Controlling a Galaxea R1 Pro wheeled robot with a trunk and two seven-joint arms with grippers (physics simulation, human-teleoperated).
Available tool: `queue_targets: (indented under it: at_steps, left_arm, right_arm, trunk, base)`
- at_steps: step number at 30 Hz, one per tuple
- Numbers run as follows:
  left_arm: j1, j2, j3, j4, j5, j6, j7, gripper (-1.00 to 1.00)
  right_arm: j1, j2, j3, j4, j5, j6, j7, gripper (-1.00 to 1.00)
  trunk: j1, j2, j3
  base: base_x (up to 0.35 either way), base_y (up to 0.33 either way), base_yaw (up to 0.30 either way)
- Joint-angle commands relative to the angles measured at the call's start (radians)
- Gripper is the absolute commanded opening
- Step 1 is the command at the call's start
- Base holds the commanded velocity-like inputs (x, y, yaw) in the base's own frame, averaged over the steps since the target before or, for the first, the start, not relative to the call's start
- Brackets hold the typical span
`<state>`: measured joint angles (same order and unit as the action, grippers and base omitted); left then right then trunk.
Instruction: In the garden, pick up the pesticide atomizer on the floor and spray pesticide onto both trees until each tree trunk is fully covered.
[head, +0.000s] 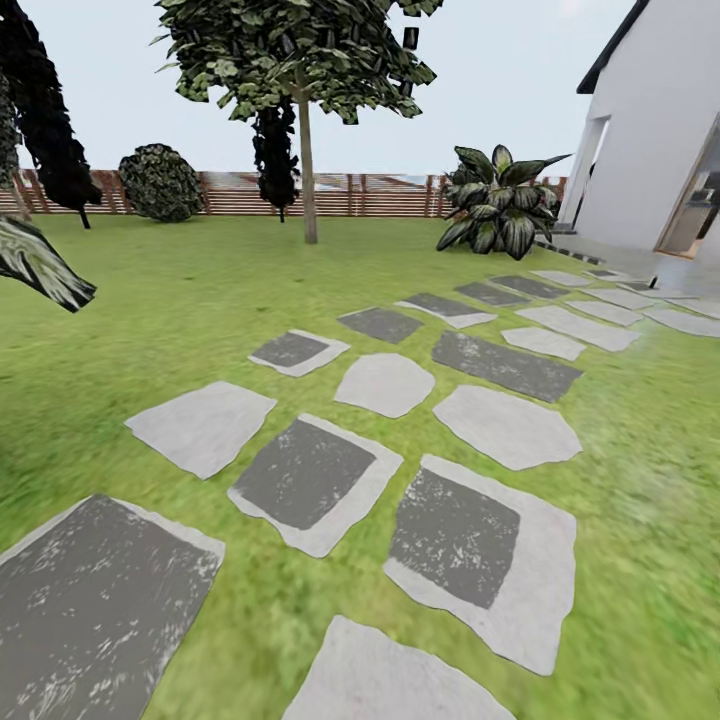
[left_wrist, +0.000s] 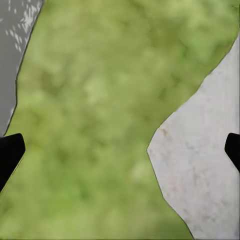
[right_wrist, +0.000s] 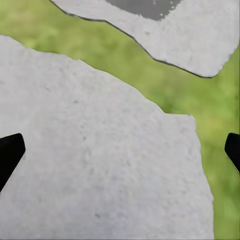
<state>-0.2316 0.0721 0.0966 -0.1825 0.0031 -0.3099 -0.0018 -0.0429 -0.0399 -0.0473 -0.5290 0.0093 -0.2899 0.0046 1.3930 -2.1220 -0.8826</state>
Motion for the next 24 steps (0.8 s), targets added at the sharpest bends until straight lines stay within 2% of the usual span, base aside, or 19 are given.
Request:
queue_targets:
  at_steps: [1,24]
  left_arm:
    - [0.0,0.0,0.0,0.0,0.0,0.0,0.0,1.0]
    - [0.0,0.0,0.0,0.0,0.0,0.0,0.0,1.0]
  right_arm:
    - [0.0,0.0,0.0,0.0,0.0,0.0,0.0,1.0]
    - [0.0,0.0,0.0,0.0,0.0,0.0,0.0,1.0]
  trunk:
    - [0.0,0.0,0.0]
    - [0.0,0.0,0.0]
  base:
    - [0.34,0.0,-0.013]
    - [0.339,0.0,-0.001]
